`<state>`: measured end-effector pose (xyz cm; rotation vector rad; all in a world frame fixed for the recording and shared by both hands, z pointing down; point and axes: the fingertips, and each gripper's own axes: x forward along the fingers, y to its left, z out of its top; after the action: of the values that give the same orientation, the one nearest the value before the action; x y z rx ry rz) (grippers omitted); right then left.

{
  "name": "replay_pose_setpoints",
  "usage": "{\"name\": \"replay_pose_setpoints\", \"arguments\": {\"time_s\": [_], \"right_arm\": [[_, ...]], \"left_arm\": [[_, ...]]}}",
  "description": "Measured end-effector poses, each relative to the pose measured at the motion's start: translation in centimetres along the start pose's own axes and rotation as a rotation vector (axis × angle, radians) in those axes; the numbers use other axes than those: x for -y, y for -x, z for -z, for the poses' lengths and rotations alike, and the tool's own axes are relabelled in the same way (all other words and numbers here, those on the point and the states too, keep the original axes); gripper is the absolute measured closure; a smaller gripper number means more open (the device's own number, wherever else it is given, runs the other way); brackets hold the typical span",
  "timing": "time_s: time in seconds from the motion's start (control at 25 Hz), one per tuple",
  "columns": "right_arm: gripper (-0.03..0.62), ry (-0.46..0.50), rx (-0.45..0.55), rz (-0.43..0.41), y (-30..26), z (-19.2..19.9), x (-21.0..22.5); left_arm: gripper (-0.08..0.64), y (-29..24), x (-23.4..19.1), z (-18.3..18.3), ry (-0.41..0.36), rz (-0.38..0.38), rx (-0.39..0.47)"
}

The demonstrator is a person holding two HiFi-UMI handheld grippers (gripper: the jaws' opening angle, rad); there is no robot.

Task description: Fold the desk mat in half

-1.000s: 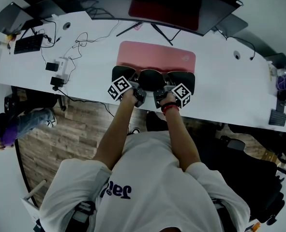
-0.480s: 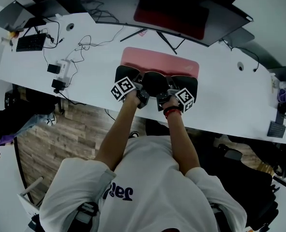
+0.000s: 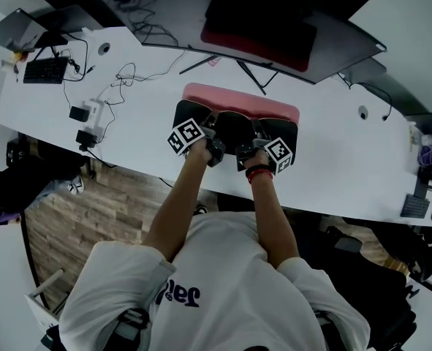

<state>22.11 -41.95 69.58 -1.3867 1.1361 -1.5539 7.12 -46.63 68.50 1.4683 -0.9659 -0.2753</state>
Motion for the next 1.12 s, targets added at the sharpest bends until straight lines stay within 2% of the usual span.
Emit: {"name": "replay_pose_setpoints", "arguments": {"time_s": [0.6,0.84,1.12], "right_arm": [[0.565,-0.022,0.010,-0.013,-5.2,-3.0,-1.6],[0.563,-0.030,0.012,0.014,-7.3,-4.1,-1.5],[0.546,-0.036,0.006,0.050,-7.2,-4.0,-1.2]], "left_arm": [[0.532,-5.7,1.5,-2.6,0.022,0.006,0.030],[0.532,-7.9,1.5,-3.4,0.031,-0.008,0.035],[0.526,-7.9,1.1,-3.1,0.033,-0.024,0.052]]}}
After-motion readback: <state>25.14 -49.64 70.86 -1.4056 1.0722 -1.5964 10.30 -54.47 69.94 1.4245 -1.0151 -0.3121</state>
